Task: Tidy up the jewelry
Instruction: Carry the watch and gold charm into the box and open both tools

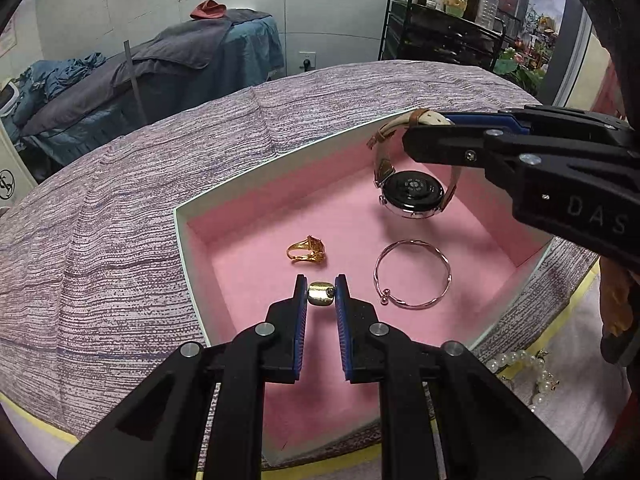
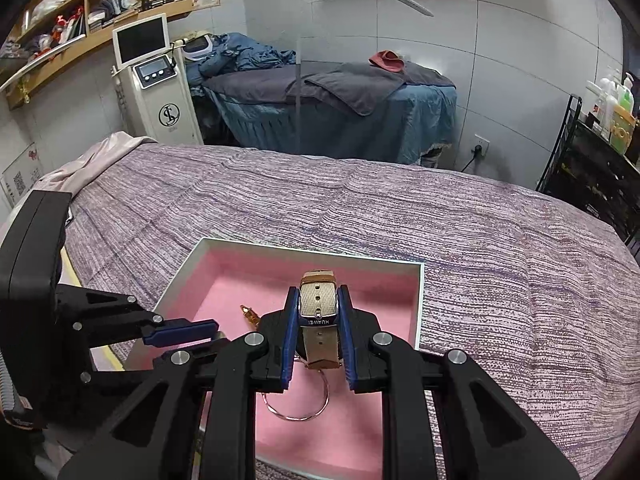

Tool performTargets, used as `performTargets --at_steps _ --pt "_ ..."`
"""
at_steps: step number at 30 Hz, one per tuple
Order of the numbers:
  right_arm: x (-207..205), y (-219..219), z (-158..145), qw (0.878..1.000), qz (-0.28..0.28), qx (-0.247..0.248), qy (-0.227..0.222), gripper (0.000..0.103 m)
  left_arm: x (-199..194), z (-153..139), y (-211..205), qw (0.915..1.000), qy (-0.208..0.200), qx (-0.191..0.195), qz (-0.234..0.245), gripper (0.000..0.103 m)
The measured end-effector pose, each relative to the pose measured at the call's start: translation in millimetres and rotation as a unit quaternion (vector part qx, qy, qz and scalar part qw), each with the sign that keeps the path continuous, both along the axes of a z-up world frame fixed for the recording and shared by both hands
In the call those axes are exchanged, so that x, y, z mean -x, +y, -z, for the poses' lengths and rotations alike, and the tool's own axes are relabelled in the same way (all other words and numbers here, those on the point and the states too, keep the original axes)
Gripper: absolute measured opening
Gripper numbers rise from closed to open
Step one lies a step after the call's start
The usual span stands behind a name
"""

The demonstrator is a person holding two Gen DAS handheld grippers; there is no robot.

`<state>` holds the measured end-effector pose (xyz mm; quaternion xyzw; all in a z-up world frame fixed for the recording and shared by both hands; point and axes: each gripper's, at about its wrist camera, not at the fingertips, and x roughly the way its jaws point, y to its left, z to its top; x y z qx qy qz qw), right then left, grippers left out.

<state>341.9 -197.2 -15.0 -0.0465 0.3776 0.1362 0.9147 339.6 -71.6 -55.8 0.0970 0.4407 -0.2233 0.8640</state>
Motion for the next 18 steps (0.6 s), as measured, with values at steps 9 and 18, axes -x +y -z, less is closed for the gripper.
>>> performTargets --at_steps 9,18 --pt "-10 2 17 1.0 0.004 0.023 0.008 0.018 -8 10 -3 0.9999 0.006 -0.007 -0.006 0.014" --pt "-1 6 10 0.999 -0.005 0.041 -0.024 0.039 -6 11 -4 0.9999 -0.003 -0.012 -0.012 0.017"
